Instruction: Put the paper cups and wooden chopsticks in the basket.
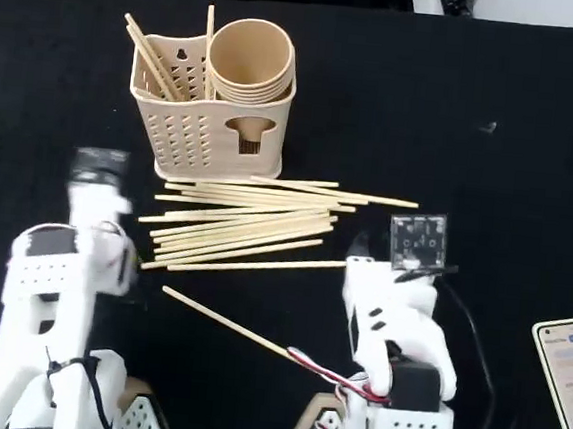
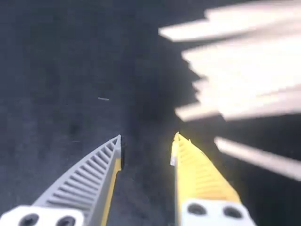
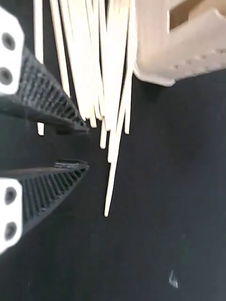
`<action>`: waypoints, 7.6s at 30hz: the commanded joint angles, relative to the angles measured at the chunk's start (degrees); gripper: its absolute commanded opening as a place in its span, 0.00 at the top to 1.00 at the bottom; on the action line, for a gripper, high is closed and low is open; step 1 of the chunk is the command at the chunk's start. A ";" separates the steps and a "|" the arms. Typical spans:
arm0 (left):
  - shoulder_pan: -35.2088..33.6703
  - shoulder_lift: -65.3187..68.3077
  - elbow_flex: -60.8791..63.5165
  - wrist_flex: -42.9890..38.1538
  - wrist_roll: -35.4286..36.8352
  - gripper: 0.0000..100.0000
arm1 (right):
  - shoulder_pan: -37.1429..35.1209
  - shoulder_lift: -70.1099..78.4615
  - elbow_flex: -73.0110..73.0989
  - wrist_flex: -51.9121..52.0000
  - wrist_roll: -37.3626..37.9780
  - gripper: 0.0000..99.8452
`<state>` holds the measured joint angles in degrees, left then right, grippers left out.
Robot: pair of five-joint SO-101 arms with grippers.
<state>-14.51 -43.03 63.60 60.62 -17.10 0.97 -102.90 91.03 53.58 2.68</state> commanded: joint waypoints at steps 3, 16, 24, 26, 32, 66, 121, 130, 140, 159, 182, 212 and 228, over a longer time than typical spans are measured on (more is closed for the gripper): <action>10.15 -1.41 -8.31 12.84 -10.90 0.81 | 4.92 -5.85 2.95 -2.46 -0.62 0.90; 33.10 0.26 -8.31 10.02 -15.03 0.68 | 12.31 -5.58 3.03 -4.92 -4.92 0.90; 30.46 7.38 -6.64 -1.05 -16.70 0.69 | 12.13 -5.58 3.12 -4.92 -4.92 0.90; 30.46 10.11 -7.25 -1.93 -17.49 0.69 | 11.96 -5.58 3.12 -4.84 -4.92 0.90; 30.46 16.44 -8.13 -7.82 -17.67 0.69 | 11.96 -5.58 3.12 -4.66 -4.92 0.90; 25.54 18.46 -6.37 -16.79 -10.64 0.69 | 8.79 -5.58 4.09 -4.48 -4.84 0.90; 25.01 25.14 -9.10 -12.75 -10.64 0.73 | 8.79 -5.58 4.70 -4.57 -4.84 0.90; 25.10 34.81 -15.16 -12.40 -10.37 0.78 | 8.79 -5.58 4.70 -4.57 -4.84 0.90; 25.10 34.81 -14.81 -12.31 -10.64 0.97 | 8.70 -5.58 4.70 -4.57 -4.84 0.90; 31.60 25.58 -15.34 1.14 -12.75 0.80 | 8.70 -5.58 4.70 -4.57 -4.84 0.90; 24.84 30.86 -15.34 -7.03 -12.75 0.95 | 6.42 -5.58 5.14 -4.48 -4.75 0.90; 34.77 16.35 -16.57 10.20 -15.65 0.97 | 6.42 -5.58 5.14 -4.66 -4.75 0.90; 27.65 -17.76 -19.21 20.48 -12.04 0.97 | 10.37 -5.58 4.88 -4.75 -6.51 0.91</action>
<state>16.09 -52.97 49.36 79.96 -32.57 8.97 -103.16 96.48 50.07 -2.07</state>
